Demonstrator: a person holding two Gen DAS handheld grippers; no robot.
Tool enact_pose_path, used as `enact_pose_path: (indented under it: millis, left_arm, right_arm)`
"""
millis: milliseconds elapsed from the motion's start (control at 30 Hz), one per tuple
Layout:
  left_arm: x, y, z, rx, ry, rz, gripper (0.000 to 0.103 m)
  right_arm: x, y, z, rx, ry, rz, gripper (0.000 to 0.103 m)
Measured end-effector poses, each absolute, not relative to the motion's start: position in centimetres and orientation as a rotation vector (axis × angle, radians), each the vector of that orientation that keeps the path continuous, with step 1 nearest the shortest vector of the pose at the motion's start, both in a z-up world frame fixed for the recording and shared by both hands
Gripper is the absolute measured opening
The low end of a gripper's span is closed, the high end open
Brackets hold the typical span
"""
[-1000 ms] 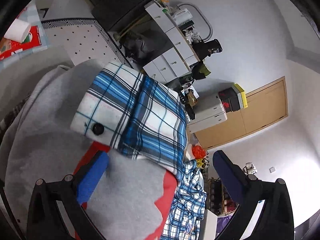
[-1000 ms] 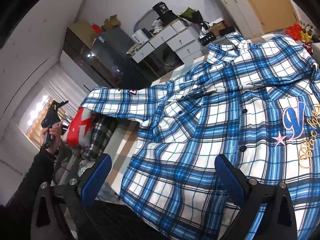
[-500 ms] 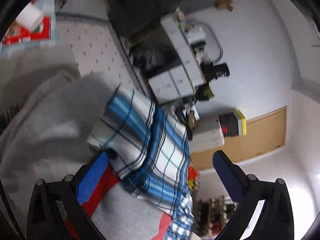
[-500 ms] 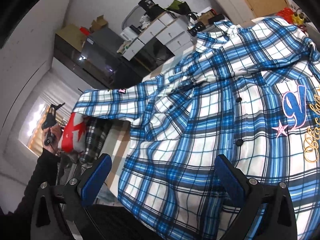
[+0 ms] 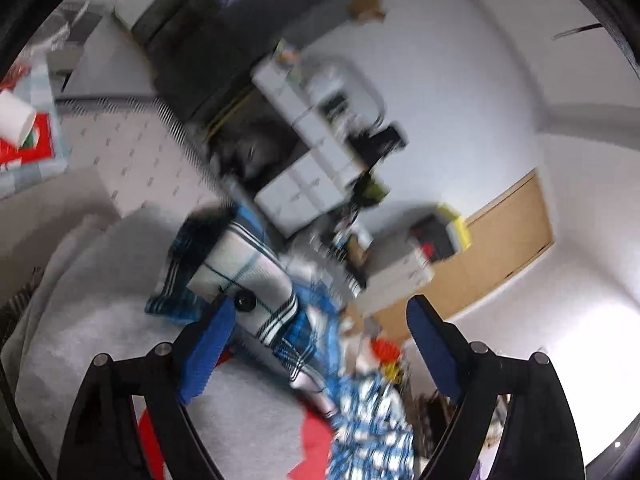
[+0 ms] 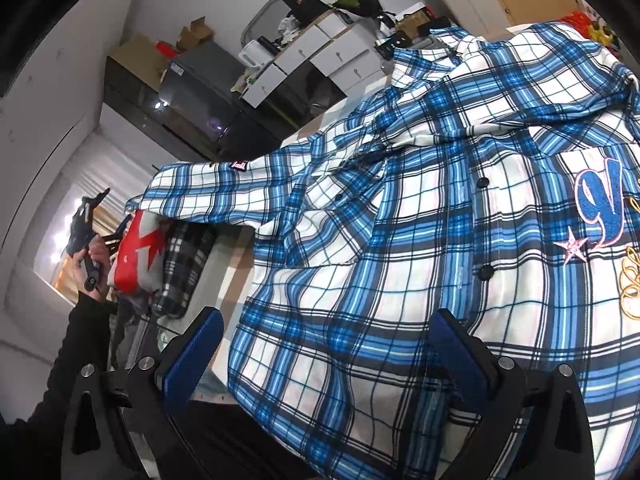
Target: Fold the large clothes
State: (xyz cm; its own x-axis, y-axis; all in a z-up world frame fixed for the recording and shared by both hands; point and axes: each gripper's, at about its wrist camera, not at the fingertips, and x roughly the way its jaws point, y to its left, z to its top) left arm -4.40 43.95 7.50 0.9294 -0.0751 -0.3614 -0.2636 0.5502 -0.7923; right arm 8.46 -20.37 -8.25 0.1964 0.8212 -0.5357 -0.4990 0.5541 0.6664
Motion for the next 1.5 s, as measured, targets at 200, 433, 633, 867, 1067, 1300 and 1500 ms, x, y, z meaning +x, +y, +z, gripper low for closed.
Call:
enact_pose_path:
  millis: [200, 433, 633, 867, 1067, 1300, 1500]
  left_arm:
    - [-3.4, 45.4, 4.8, -1.141, 0.476, 0.107, 0.091]
    - [-3.2, 43.4, 5.5, -1.16, 0.534, 0.077, 0.1]
    - [-4.6, 42.6, 6.1, -1.208, 0.534, -0.021, 0.1]
    - [-3.0, 42.0, 7.2, -1.251, 0.541, -0.096, 0.1]
    - [-1.9, 43.3, 5.9, -1.382, 0.541, 0.013, 0.102]
    - [-0.7, 43.3, 5.8, -1.365, 0.551, 0.059, 0.102]
    - [-1.8, 43.7, 5.5, -1.364, 0.49, 0.073, 0.092]
  right_arm:
    - [8.3, -20.0, -8.5, 0.367, 1.01, 0.956, 0.103]
    - [8.3, -19.9, -8.5, 0.364, 1.01, 0.954, 0.103]
    - [8.3, -19.7, -8.4, 0.36, 1.012, 0.963, 0.103]
    - [8.0, -19.2, -8.3, 0.34, 1.013, 0.976, 0.103]
    - [8.0, -19.3, -8.5, 0.343, 1.02, 0.962, 0.103]
    - [8.2, -19.3, -8.6, 0.348, 1.026, 0.958, 0.103]
    - [7.5, -19.6, -8.0, 0.342, 0.989, 0.984, 0.103]
